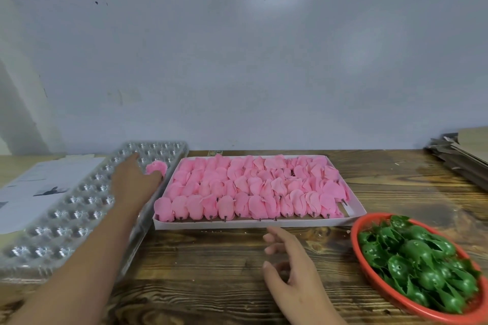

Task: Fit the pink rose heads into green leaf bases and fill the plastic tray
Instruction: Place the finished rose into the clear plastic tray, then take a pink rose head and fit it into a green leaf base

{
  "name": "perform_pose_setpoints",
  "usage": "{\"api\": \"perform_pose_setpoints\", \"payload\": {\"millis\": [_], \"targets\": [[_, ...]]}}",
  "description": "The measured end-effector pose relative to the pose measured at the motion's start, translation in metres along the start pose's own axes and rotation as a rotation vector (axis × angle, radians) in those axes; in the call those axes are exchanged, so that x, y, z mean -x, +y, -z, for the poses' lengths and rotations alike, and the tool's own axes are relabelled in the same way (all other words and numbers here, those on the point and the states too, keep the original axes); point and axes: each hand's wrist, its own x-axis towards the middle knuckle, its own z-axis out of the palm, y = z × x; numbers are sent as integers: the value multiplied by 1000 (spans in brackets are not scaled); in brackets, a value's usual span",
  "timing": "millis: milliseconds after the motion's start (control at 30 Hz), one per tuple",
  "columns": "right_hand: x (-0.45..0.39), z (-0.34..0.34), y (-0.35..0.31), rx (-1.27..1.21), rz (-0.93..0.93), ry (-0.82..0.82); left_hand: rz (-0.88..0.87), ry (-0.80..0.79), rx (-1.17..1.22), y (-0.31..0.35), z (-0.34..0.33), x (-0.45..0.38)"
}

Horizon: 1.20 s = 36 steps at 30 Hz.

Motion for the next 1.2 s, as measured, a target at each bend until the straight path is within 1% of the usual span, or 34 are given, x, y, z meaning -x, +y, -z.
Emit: {"api": "perform_pose_setpoints", "payload": {"millis": [67, 100, 167, 233, 300, 367, 433, 500, 567, 600, 633, 700, 733, 800, 967, 1067, 1133, 1200], "targets": [[-1, 3, -1, -30, -1, 26, -112, 79, 83, 16, -1, 32], [-1, 6, -3, -35, 3, 40, -170, 79, 108, 23, -3, 48], [1, 16, -10, -21, 32, 68, -259, 15, 185, 36, -9, 84], [5, 33, -23, 3, 74, 53, -301, -72, 255, 42, -18, 121], [9, 57, -37, 28, 100, 4, -391, -132, 252, 38, -29, 153], [12, 86, -47, 87, 97, -12, -475, -200, 213, 27, -40, 174], [13, 120, -51, 209, 87, 50, -482, -238, 182, 17, -46, 182], [12, 157, -53, 394, 68, 157, -444, -226, 181, 13, -47, 183], [8, 191, -51, 531, -18, 231, -414, -220, 182, 13, -48, 181], [4, 205, -47, 581, -83, 234, -413, -230, 164, 13, -48, 181], [0, 216, -41, 635, -160, 196, -418, -243, 142, 13, -48, 182], [-5, 228, -31, 742, -297, 45, -437, -260, 102, 13, -48, 185], [-6, 229, -28, 776, -339, -23, -449, -262, 86, 13, -49, 186], [-6, 227, -25, 809, -361, -96, -466, -256, 81, 12, -49, 187], [-8, 224, -31, 942, -385, -173, -433, -225, 139, 11, -50, 183], [-12, 222, -36, 1028, -433, -233, -407, -224, 165, 11, -49, 183], [-14, 221, -40, 1046, -440, -249, -400, -226, 174, 11, -49, 183], [-16, 225, -44, 1006, -426, -231, -396, -227, 181, 11, -48, 183]]}}
